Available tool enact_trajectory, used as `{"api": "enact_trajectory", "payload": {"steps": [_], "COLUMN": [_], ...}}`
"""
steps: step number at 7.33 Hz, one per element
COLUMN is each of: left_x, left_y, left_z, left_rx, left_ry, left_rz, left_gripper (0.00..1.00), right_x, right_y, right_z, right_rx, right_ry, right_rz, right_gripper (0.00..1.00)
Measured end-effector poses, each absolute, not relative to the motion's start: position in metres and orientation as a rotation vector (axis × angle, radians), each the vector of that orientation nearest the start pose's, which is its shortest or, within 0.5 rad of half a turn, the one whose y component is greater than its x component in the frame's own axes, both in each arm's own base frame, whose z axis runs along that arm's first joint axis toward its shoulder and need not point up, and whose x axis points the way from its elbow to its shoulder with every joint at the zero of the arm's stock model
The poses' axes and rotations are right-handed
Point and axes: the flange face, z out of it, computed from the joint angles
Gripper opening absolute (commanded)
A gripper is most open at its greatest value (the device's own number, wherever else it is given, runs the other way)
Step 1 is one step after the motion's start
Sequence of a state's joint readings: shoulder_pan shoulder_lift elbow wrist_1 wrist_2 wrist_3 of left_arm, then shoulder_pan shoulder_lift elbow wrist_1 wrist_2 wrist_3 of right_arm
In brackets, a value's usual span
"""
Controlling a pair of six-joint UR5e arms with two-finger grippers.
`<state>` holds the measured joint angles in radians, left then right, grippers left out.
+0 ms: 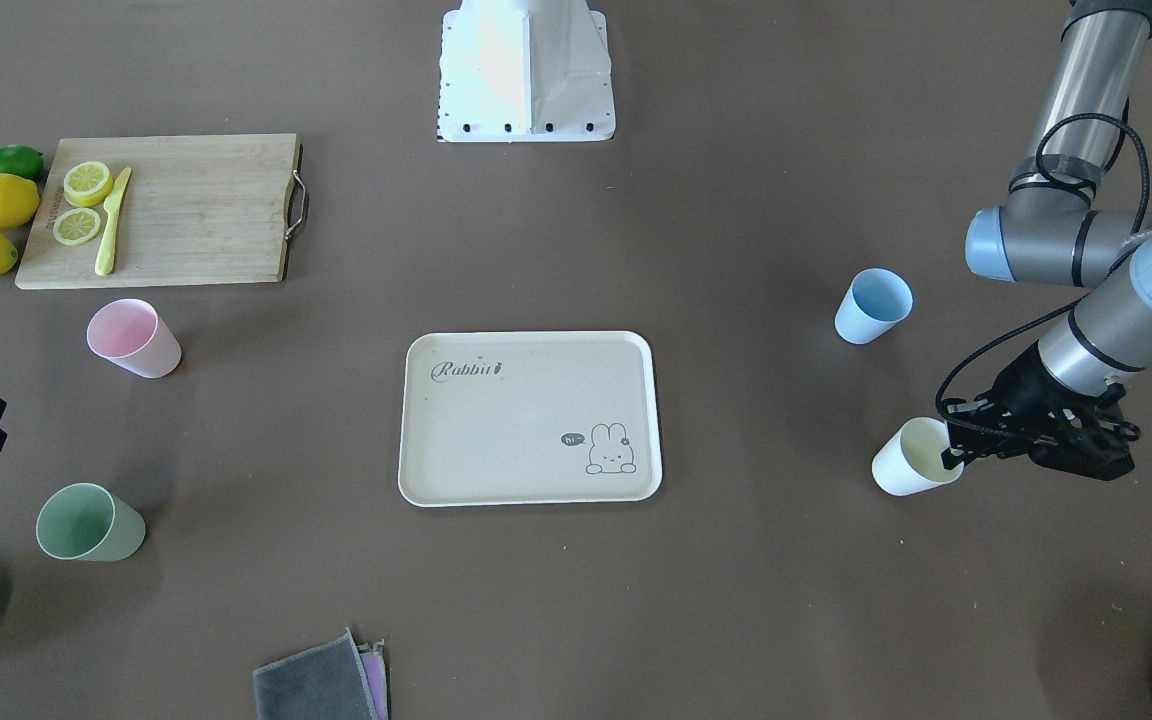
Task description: Place all cups on tray
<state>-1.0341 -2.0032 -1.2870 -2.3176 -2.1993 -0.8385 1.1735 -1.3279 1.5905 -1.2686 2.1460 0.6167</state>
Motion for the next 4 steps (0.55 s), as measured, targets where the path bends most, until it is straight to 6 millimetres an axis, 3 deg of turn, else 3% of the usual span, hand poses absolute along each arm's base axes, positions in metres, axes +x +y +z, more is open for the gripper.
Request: {"api": "enact_trajectory", "payload": {"steps": [2, 4], "left_x": [0.352, 0.42], "left_y": [-0.63, -0.606], "left_z": [0.395, 0.316], "left_rx": [0.258, 0.216], "left_ry": [1.044, 1.028], "left_rz": [-0.078, -0.117], "left_gripper": [0.0, 0.0], "right_x": [-0.163, -0.164], "right_y": [-0.592, -0.591], "right_z": [0.492, 0.492], "right_rx": [0.206, 0.204], "right_ry": [-0.754, -0.754], "right_rz": [0.046, 0.044], "right_gripper": [1.0, 1.0]}}
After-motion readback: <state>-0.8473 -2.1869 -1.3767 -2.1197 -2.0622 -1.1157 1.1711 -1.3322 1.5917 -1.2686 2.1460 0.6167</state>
